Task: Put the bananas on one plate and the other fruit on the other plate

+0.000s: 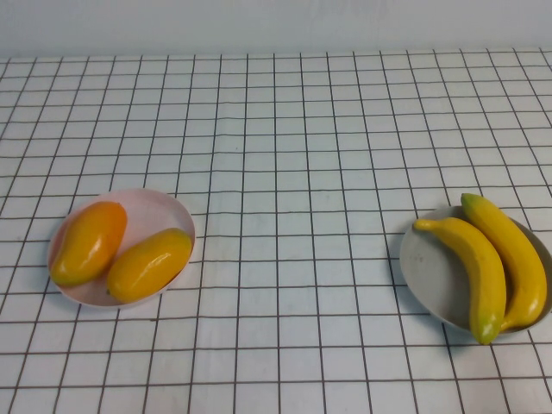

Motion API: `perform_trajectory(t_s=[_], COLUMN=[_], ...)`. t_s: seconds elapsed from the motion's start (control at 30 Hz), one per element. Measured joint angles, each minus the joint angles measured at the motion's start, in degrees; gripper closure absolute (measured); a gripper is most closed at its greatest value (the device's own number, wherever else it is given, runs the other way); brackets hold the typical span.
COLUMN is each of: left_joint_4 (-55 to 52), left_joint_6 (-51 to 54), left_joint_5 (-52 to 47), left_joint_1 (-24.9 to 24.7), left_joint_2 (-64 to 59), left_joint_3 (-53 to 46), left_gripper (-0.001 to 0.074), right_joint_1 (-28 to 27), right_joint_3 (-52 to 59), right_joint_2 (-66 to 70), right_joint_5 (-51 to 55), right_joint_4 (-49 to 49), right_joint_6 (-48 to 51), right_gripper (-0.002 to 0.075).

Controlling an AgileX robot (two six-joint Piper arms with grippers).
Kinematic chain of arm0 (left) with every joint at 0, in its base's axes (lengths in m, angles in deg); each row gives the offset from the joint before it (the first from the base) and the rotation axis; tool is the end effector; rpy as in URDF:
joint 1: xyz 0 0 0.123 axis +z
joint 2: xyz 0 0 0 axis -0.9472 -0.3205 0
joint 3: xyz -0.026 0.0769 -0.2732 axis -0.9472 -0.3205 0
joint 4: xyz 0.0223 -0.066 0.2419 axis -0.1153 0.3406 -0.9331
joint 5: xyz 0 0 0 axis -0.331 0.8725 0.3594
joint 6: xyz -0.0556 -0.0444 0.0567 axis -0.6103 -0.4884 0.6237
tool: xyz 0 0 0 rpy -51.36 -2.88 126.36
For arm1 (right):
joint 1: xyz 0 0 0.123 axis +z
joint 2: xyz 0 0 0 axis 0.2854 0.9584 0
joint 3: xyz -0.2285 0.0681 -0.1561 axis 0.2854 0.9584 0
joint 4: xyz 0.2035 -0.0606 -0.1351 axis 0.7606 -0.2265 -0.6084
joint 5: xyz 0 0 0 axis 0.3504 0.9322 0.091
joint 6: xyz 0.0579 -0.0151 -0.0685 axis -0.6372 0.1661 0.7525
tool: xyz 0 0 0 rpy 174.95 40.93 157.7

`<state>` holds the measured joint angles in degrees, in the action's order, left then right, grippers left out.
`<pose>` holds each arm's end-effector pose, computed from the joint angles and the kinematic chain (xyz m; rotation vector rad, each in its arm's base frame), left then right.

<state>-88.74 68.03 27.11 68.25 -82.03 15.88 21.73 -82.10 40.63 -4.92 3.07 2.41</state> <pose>0.0543 -0.0026 0.1723 0.0855 1.8732 -0.0045 0.0564 0.0069 0.1953 -0.0160 1.6151 0.1527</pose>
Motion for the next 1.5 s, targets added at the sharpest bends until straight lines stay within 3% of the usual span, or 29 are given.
perform_trajectory(t_s=[0.33,1.5], left_joint_4=[0.0,0.0], left_joint_6=[0.0,0.0], left_joint_5=[0.0,0.0], left_joint_1=[0.0,0.0], left_joint_2=[0.0,0.0], left_joint_3=[0.0,0.0], left_gripper=[0.0737,0.0737], right_joint_1=[-1.5,-3.9], right_joint_3=[0.1,0.1], right_joint_2=[0.0,-0.1], right_joint_5=[12.0,12.9], right_joint_4=[-7.1,-5.9], right_joint_6=[-2.8,-2.9], right_gripper=[0.0741,0.0741])
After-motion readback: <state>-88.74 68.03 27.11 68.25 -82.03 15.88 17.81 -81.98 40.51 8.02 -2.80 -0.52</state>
